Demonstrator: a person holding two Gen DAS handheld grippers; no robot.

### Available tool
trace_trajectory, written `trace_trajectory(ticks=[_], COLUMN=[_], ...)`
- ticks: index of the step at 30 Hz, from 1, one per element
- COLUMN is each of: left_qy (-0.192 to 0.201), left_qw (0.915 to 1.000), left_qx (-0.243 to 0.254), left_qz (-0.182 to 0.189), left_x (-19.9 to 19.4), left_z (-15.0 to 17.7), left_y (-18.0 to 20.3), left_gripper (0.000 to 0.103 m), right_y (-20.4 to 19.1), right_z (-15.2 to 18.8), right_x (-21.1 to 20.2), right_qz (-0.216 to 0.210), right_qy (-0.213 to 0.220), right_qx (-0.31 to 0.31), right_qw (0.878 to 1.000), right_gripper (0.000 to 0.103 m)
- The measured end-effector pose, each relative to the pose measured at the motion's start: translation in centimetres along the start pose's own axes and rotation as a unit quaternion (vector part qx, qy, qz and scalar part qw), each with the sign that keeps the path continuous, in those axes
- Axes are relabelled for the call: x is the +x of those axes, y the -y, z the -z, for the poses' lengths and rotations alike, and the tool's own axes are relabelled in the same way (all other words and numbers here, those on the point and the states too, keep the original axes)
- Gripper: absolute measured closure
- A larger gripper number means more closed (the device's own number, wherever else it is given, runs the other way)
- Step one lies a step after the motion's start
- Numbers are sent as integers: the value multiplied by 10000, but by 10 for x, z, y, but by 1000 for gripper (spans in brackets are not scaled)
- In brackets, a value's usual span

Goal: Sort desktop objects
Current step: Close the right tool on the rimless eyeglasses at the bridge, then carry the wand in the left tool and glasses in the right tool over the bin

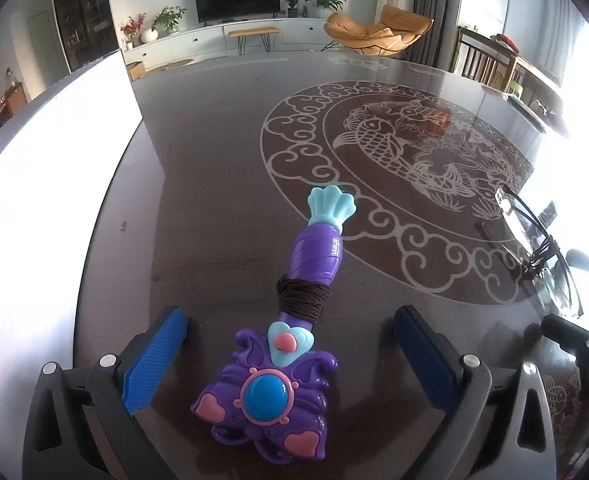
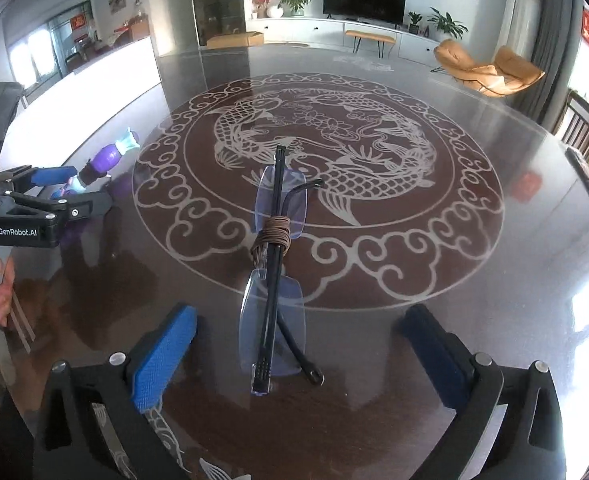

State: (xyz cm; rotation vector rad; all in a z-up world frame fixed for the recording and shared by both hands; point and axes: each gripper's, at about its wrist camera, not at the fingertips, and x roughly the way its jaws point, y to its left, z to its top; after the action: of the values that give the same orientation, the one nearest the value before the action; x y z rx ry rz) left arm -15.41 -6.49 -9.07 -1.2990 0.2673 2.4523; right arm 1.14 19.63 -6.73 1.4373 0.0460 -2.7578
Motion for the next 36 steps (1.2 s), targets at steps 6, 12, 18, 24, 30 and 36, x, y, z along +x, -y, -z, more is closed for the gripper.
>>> trace_trajectory(ticks=[6, 12, 18, 24, 30, 36], left_qy=[0, 0, -10, -258, -1076, -769], left_qw=[10000, 10000, 10000, 9980, 9890, 9916], left_qx=[0, 0, 1, 479, 893, 909], left_qz=[0, 0, 7, 316, 482, 504], left_x=[0, 0, -1, -4, 6, 2], left_z=[0, 1, 2, -1, -23, -32], left_y=[0, 1, 1, 1, 0, -6], left_gripper=[0, 0, 0, 0, 0, 37], right_y=[1, 0, -1, 10, 0, -8], right_z=[-1, 0, 0, -33, -64, -71], right_x=[1, 1, 2, 17, 23, 34], right_qz=[3, 7, 5, -254, -477, -143], right_qy=[1, 2, -21, -1182, -1671, -1980], right_qx=[-2, 6, -17, -231, -256, -331], right_qw=[10000, 10000, 10000, 9924, 9845, 9795], right_gripper=[0, 0, 0, 0, 8, 39])
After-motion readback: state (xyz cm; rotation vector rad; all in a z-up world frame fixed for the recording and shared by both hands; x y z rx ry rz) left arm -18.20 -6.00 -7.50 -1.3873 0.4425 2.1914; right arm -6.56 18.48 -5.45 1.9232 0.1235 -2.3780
